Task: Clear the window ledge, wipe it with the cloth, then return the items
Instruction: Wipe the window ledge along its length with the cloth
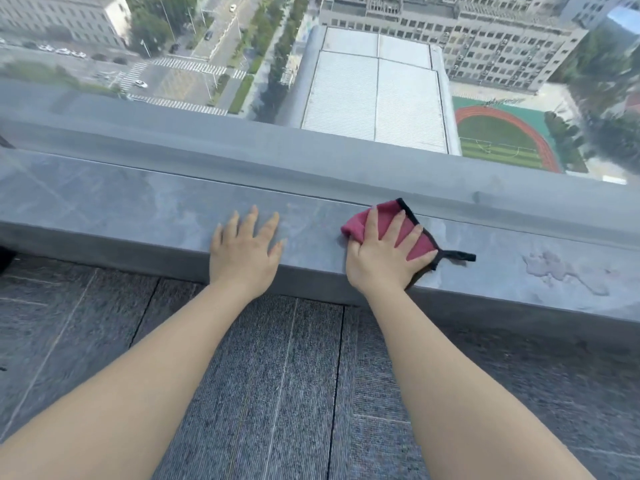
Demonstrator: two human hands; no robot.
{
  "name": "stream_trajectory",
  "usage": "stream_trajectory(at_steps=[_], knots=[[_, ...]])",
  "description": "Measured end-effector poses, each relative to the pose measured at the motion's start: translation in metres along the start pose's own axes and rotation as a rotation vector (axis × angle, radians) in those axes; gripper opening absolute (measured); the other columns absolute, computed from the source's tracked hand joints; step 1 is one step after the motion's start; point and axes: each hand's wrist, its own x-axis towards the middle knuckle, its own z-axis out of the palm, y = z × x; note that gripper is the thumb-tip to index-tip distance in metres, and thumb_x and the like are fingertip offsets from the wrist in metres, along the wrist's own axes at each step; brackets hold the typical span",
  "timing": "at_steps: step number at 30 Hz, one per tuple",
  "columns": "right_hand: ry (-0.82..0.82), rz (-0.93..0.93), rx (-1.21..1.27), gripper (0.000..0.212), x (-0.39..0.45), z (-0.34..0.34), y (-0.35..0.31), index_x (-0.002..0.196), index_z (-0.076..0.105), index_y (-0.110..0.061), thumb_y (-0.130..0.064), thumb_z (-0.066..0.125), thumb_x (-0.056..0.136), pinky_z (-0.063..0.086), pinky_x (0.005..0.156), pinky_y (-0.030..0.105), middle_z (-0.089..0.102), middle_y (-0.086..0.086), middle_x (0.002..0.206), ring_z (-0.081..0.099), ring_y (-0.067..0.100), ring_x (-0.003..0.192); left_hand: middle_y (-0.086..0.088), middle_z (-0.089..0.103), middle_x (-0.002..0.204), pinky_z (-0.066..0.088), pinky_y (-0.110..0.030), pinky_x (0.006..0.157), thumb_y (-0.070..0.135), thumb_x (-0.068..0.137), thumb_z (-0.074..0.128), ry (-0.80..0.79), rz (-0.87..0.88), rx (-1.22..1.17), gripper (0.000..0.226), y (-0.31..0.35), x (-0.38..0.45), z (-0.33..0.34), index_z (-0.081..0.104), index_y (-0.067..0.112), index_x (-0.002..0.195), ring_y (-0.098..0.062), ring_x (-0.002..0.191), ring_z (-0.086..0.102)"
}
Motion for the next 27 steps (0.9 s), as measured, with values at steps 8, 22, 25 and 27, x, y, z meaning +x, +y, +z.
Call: stream_trajectory(at_steps=[8, 22, 25, 27], knots=[[0.005, -0.525, -0.114, 0.055, -0.012, 0.008, -0.02, 0.146, 0.002, -0.042, -0.04, 0.024, 0.095, -0.012, 0.113, 0.056, -0.01, -0.003, 0.16, -0.014, 0.025, 0.146, -0.004, 0.007, 0.157, 0.002, -0.044, 0.116, 0.04, 0.094, 0.024, 0.058, 0.001, 0.006, 0.05, 0.002, -0.001, 0.008, 0.014, 0.031, 0.142, -0.028, 0.144, 0.003], [0.025, 0.047, 0.041, 0.06, 0.014, -0.005, 0.012, 0.148, -0.003, -0.029, -0.043, 0.021, 0.095, -0.01, 0.108, 0.066, -0.013, 0.012, 0.158, -0.017, 0.037, 0.144, -0.004, 0.005, 0.157, 0.001, -0.045, 0.117, 0.035, 0.095, 0.022, 0.034, 0.004, 0.006, 0.049, 0.005, -0.002, 0.008, 0.011, 0.029, 0.143, -0.03, 0.143, 0.001], [0.019, -0.098, -0.01, 0.059, 0.008, -0.001, 0.001, 0.148, -0.004, -0.029, -0.041, 0.021, 0.096, -0.01, 0.11, 0.063, -0.013, 0.011, 0.158, -0.016, 0.034, 0.145, -0.006, 0.006, 0.157, 0.002, -0.045, 0.117, 0.032, 0.096, 0.024, 0.021, -0.005, -0.005, 0.049, 0.006, -0.002, 0.007, 0.013, 0.027, 0.143, -0.032, 0.143, 0.001], [0.023, -0.301, -0.059, 0.058, -0.001, 0.003, 0.005, 0.148, 0.0, -0.033, -0.036, 0.024, 0.096, -0.009, 0.114, 0.056, -0.01, 0.003, 0.16, -0.013, 0.027, 0.146, -0.007, 0.009, 0.156, 0.006, -0.045, 0.116, 0.031, 0.095, 0.027, 0.013, -0.011, -0.029, 0.049, 0.011, -0.004, 0.003, 0.016, 0.024, 0.142, -0.033, 0.142, 0.005]])
